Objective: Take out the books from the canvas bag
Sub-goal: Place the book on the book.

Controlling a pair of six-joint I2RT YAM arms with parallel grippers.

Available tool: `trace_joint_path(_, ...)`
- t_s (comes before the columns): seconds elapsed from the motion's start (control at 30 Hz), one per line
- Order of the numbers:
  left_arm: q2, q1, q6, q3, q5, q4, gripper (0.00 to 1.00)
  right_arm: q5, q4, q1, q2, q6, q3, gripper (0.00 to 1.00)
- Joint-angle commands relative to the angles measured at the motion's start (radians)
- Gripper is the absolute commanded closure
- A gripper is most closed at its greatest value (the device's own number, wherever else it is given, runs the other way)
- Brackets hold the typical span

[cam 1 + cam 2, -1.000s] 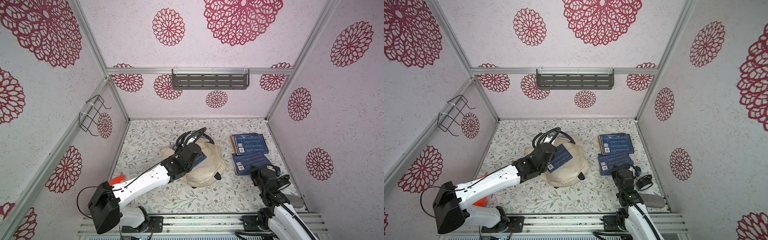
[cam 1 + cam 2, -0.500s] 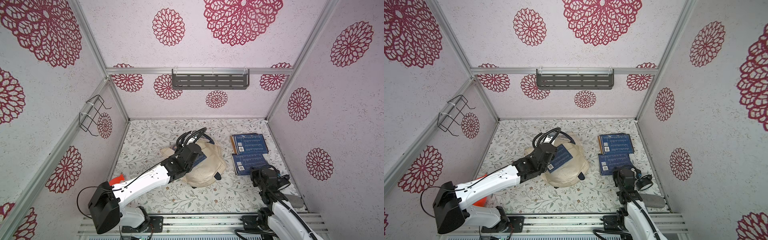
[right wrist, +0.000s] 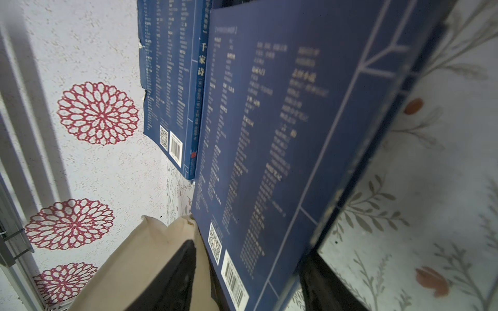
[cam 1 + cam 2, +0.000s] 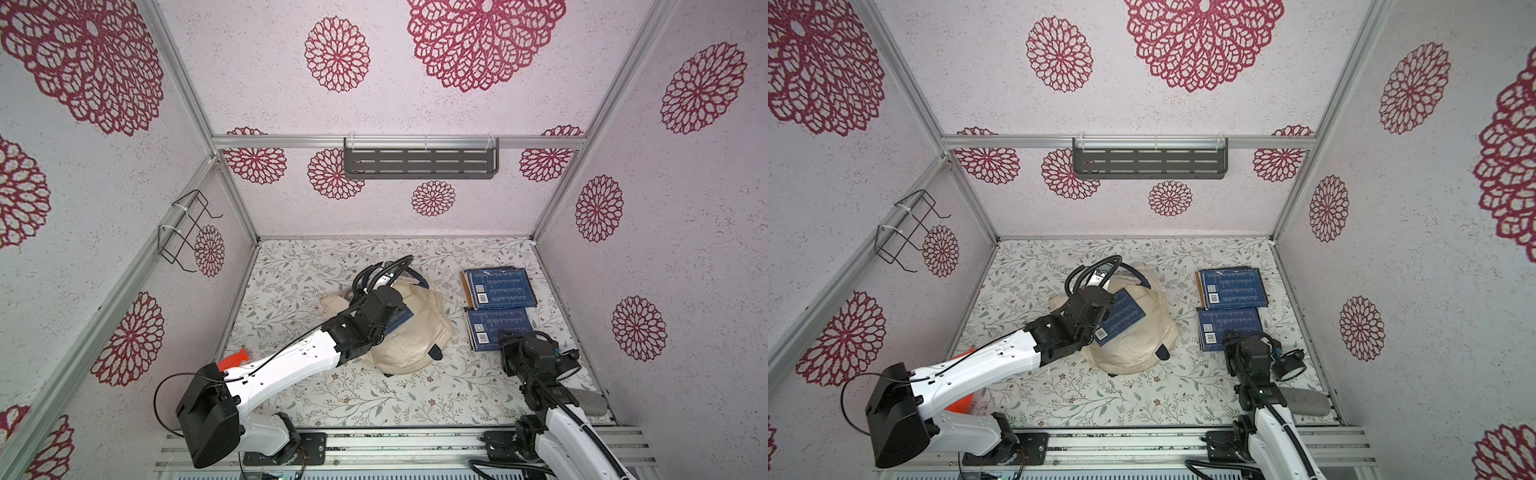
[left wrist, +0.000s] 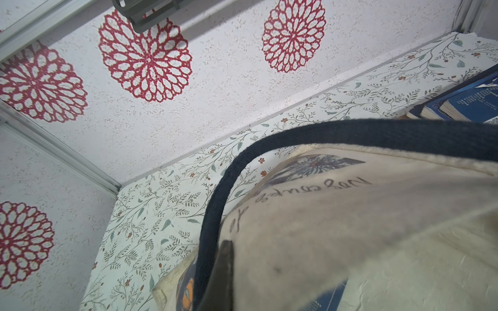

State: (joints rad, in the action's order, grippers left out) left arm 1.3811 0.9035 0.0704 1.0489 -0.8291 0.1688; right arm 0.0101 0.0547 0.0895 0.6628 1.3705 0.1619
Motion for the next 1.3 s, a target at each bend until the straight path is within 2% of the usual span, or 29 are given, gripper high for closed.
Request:
trace_joint_path(0.0,-0.016,0.012,-0.009,0.004,-0.018,-0.041,1.0,-0.01,-0.073,-0.005,0.009,-0.027,0.04,0.31)
trace_joint_path(0.2,-0.014,0.014,-0.009,0.01,-0.016,-0.035,1.0,-0.009,-0.136,-0.005,0.003,-0.035,0.068,0.2)
trace_joint_path(0.3,-0.017,0.013,-0.009,0.008,-0.015,-0.035,1.0,0.002,-0.202,-0.005,-0.009,-0.054,0.103,0.03)
trace_joint_path(0.33,-0.019,0.013,-0.009,0.008,-0.015,-0.034,1.0,0.005,-0.225,-0.005,-0.011,-0.061,0.117,0.01)
trace_joint_path(0.53,-0.021,0.014,-0.007,0.01,-0.009,-0.034,1.0,0.013,-0.326,-0.005,0.009,-0.106,0.196,0.01)
trace_joint_path(0.7,-0.018,0.013,0.0,0.012,0.009,-0.029,1.0,-0.006,-0.267,0.009,0.018,-0.163,0.235,0.01)
trace_joint_path(0.8,-0.019,0.013,0.003,0.018,0.016,-0.023,1.0,0.028,-0.221,0.081,0.024,-0.195,0.267,0.01)
trace_joint_path(0.93,-0.018,0.014,0.003,0.016,0.023,-0.023,1.0,0.14,-0.174,0.253,0.054,-0.23,0.305,0.01)
trace_joint_path(1.13,-0.021,0.014,0.008,0.014,0.038,-0.023,1.0,0.161,-0.05,0.409,0.142,-0.233,0.307,0.01)
trace_joint_path(1.27,-0.022,0.014,0.009,0.014,0.055,-0.028,1.0,0.219,0.022,0.528,0.196,-0.253,0.32,0.02)
